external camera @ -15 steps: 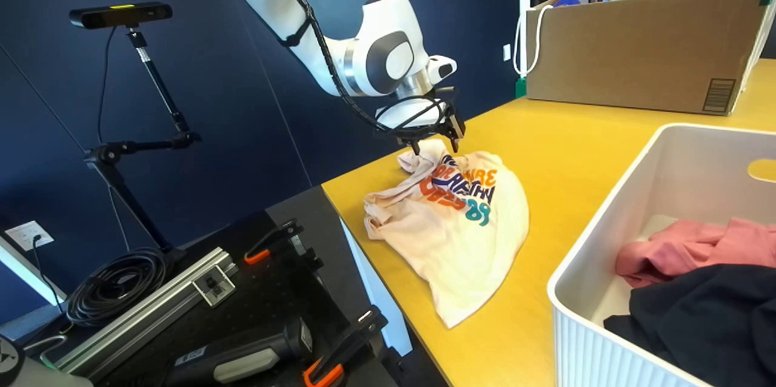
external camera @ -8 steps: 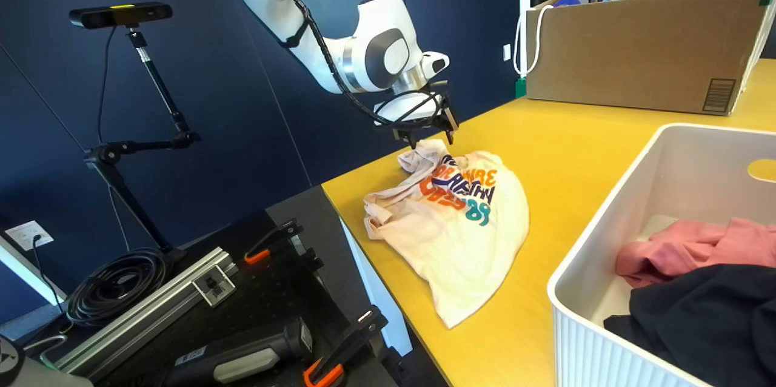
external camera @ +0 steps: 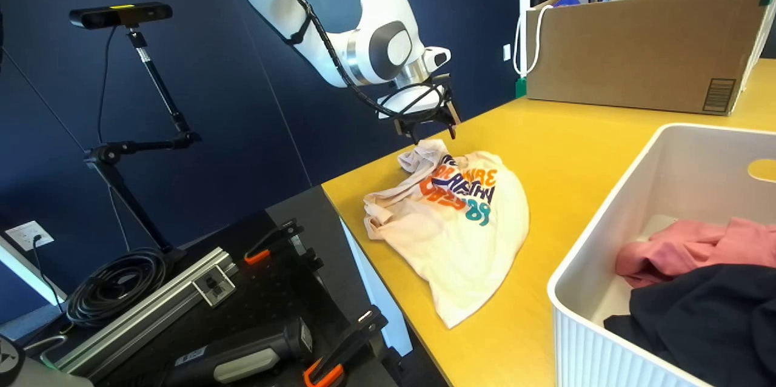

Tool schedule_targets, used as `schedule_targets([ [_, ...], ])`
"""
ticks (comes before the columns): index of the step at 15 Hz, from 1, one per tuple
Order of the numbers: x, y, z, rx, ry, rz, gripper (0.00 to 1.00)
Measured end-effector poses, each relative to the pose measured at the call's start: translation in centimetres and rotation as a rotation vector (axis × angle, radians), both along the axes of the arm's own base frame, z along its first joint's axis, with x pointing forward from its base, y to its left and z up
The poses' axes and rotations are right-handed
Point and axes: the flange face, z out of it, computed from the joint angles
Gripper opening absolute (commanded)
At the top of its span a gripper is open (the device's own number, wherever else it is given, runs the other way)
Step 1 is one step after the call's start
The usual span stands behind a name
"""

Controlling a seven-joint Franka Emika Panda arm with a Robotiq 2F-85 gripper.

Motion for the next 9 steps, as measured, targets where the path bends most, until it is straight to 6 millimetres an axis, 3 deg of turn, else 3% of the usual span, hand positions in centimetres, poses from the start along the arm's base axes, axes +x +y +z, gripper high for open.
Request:
schedule_targets([
  [4,0.1,0.4,-1.0,-0.006,0.014,0.005,1.0],
  [5,0.1,0.7,-1.2,-0.007,0.016,0.008,0.75],
  [6,0.1,0.9,-1.4,-0.009,0.018,0.012,0.74],
  [9,0.1,1.2,-1.9,-0.011,0.023,0.017,0.49],
])
